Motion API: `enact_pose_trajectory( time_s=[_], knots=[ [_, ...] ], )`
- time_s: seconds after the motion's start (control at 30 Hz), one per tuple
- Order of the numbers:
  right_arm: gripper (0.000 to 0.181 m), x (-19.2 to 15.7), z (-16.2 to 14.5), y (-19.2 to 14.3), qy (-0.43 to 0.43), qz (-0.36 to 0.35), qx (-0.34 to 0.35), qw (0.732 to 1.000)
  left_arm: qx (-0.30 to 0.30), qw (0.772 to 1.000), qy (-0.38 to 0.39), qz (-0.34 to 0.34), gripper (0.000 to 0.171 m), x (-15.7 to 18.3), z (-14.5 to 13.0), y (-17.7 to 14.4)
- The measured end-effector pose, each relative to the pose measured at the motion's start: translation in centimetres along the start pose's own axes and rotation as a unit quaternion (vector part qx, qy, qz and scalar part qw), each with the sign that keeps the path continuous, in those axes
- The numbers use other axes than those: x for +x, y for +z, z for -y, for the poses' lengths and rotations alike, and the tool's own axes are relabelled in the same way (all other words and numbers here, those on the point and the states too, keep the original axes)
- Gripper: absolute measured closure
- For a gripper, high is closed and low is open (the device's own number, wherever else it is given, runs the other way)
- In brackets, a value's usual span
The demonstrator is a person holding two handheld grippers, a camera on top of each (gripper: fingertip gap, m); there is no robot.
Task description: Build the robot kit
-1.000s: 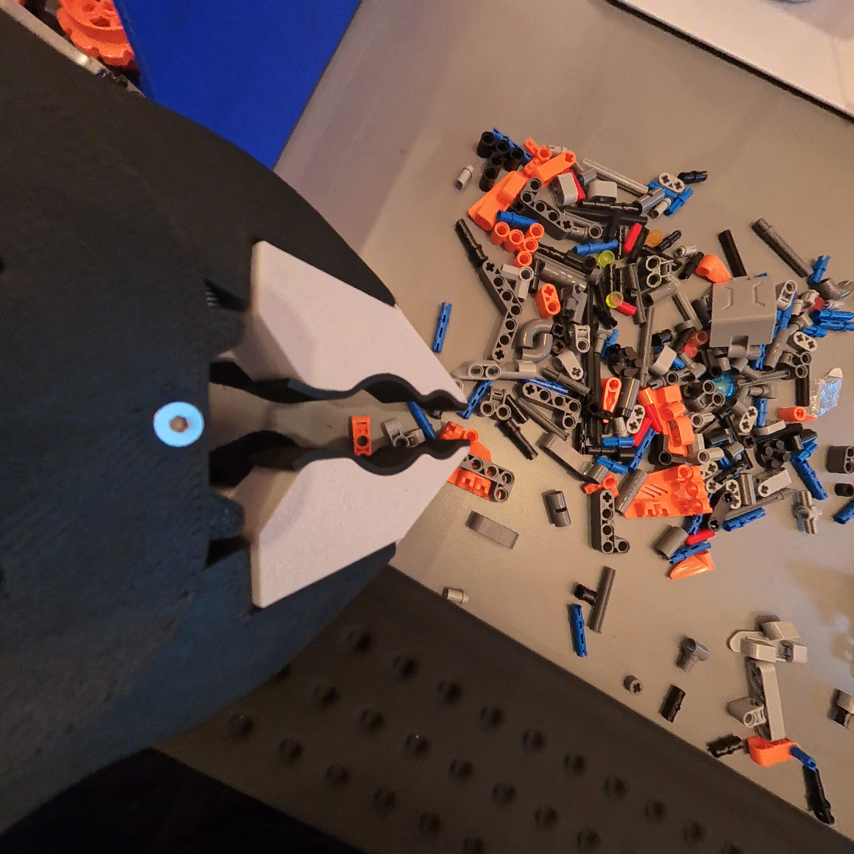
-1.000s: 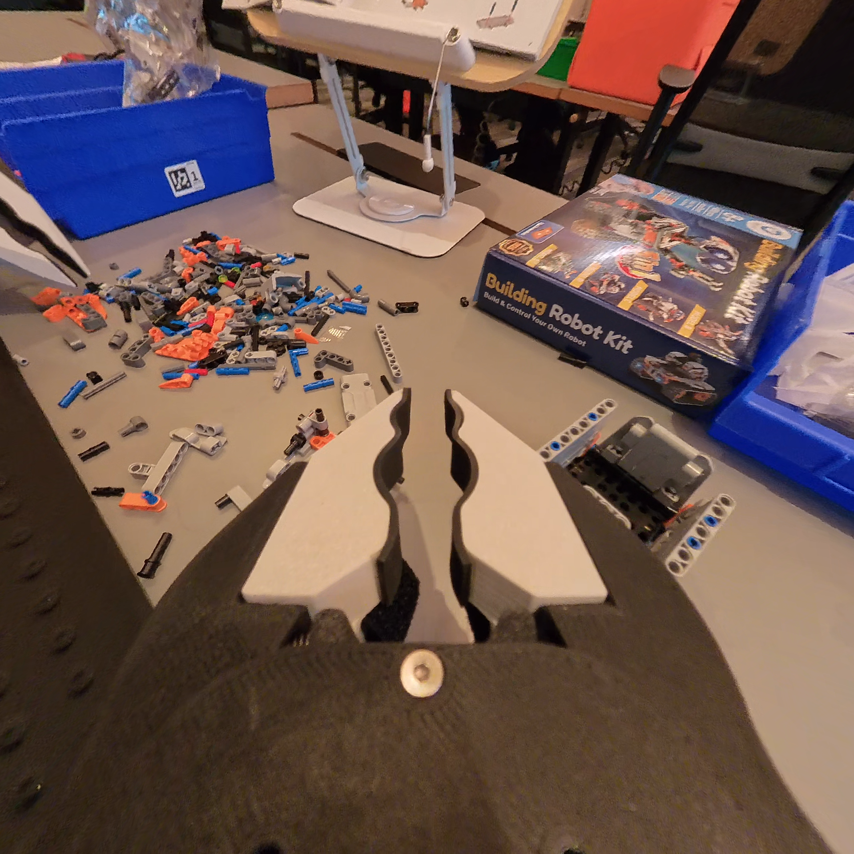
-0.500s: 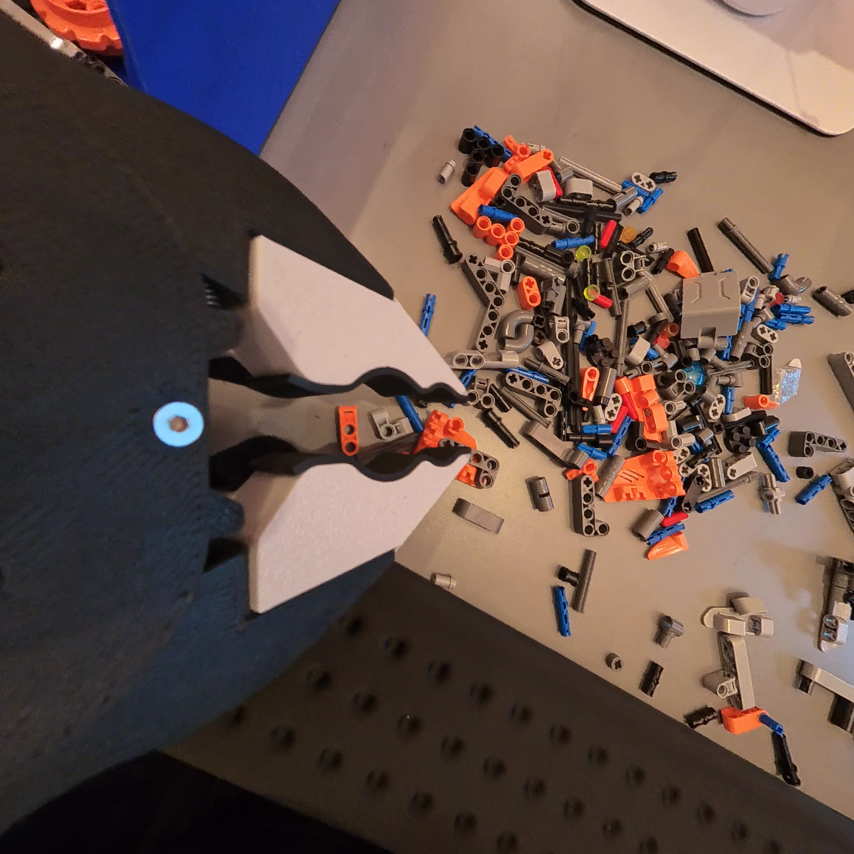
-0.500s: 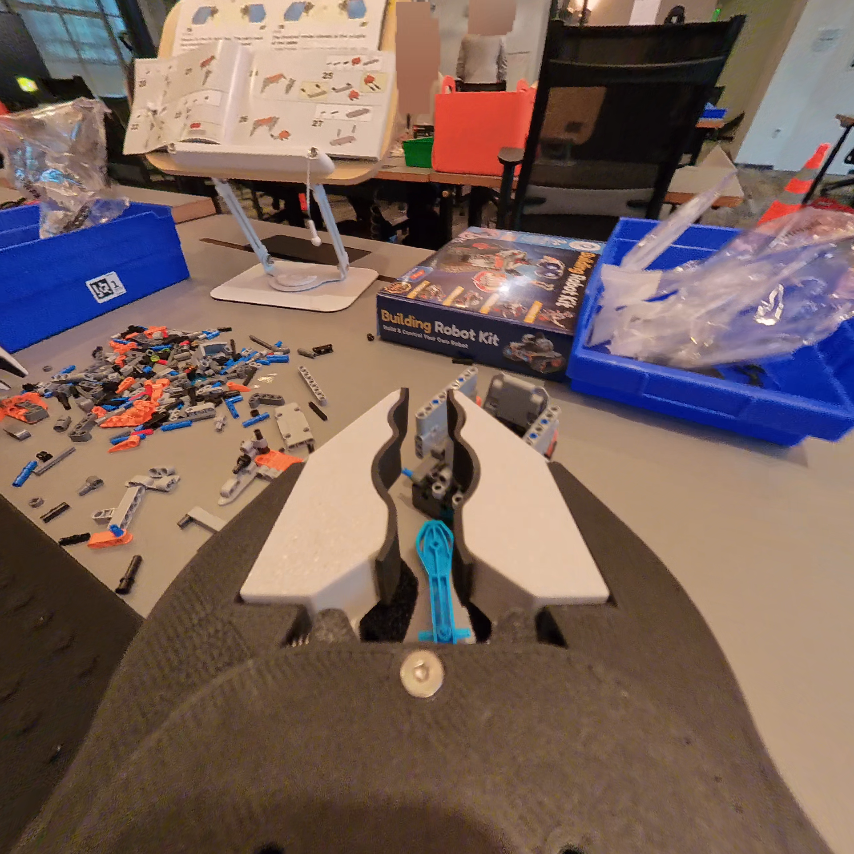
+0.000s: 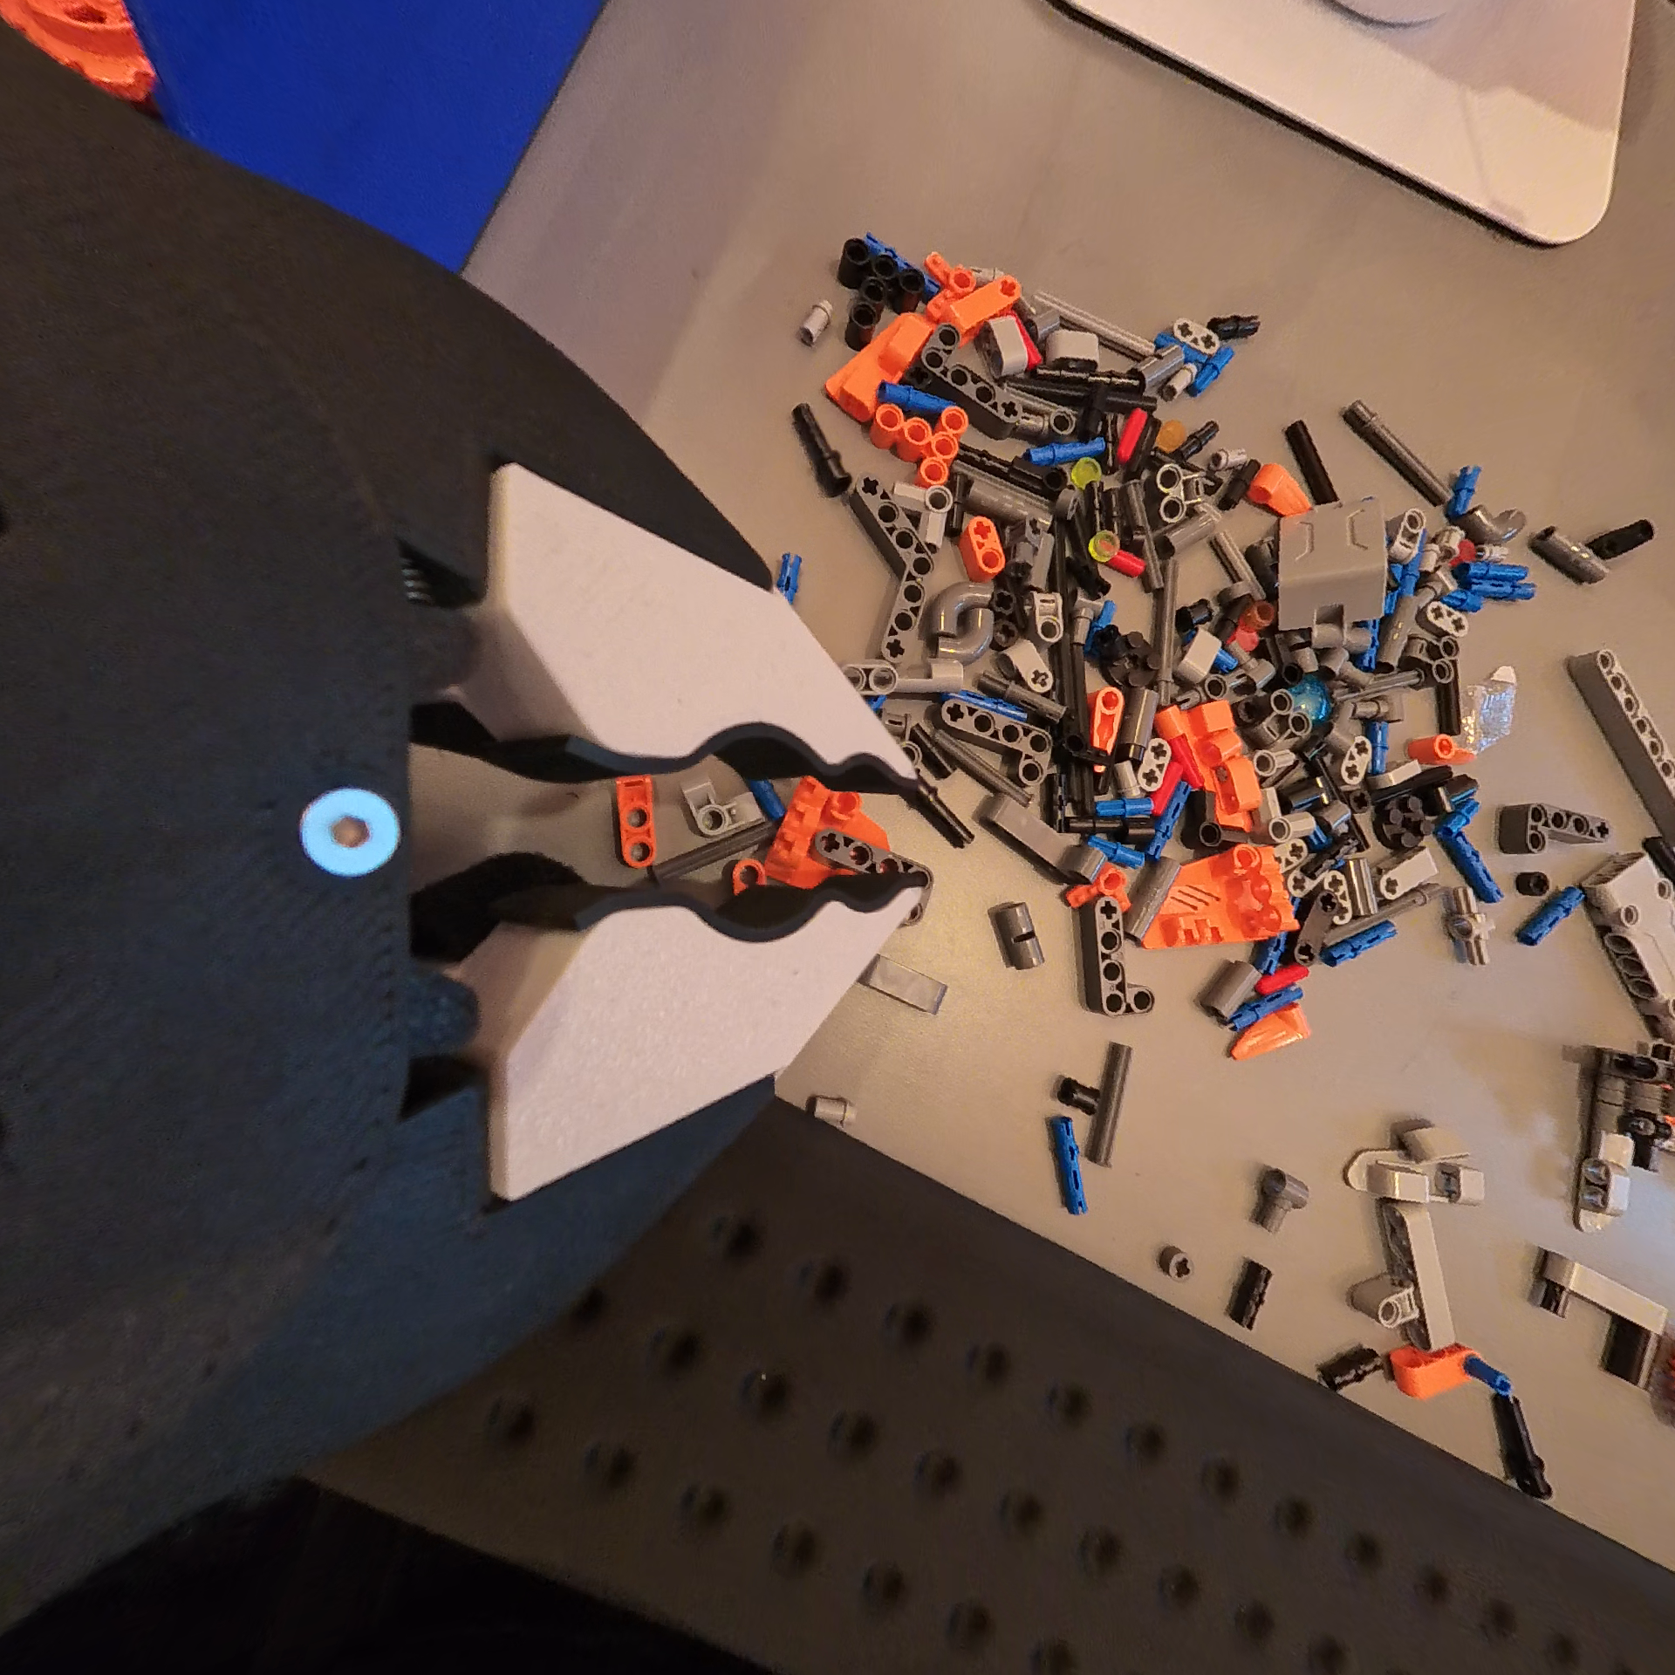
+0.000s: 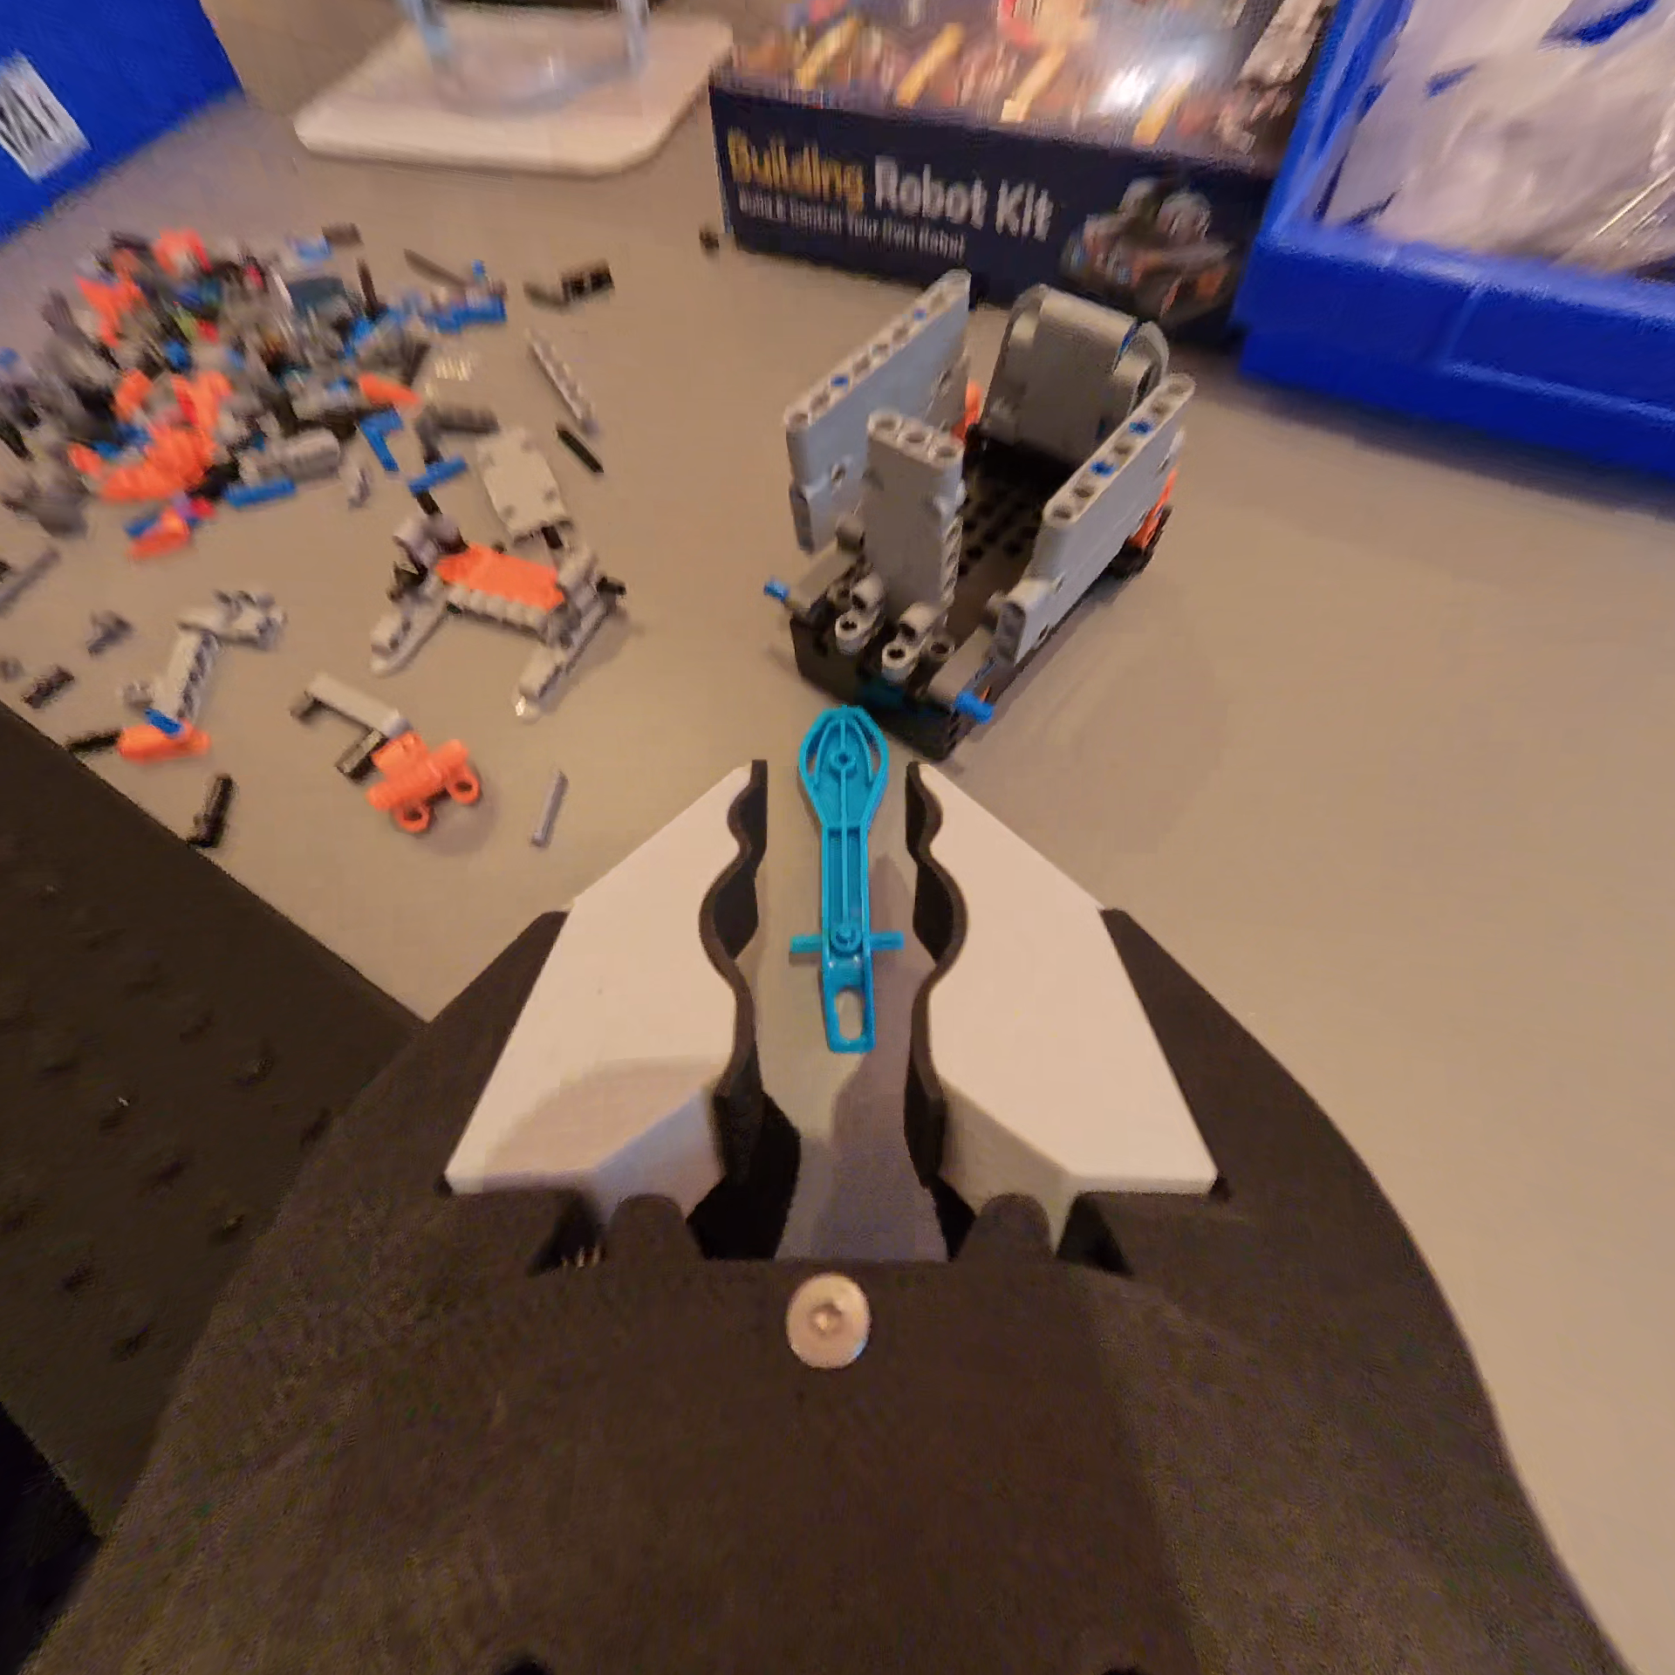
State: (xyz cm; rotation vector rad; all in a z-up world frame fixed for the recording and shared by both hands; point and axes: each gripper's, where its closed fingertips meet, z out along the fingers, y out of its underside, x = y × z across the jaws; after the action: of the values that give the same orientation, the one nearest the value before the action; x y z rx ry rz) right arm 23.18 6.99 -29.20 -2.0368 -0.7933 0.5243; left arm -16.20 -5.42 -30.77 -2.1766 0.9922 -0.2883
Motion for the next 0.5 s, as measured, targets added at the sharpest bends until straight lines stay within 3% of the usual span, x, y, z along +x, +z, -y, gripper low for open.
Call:
enact_pose_trajectory(
  time_s=[0.2,0.37,0.5],
  knots=[
    [0.157,-0.2,-2.6,1.5,-0.039,-0.013,-0.077,0.996,-0.003,1.000,0.004,0.002,0.157,0.1,0.2,0.1],
    [0.171,0.2,-3.6,1.7,-0.049,-0.019,-0.100,0.994,-0.003,1.000,0.002,0.004,0.157,0.0,0.0,0.0],
    [0.171,0.5,-3.9,1.2,-0.049,-0.018,-0.107,0.993,-0.001,1.000,0.001,0.008,0.157,-0.1,0.0,-0.2]
  ],
)
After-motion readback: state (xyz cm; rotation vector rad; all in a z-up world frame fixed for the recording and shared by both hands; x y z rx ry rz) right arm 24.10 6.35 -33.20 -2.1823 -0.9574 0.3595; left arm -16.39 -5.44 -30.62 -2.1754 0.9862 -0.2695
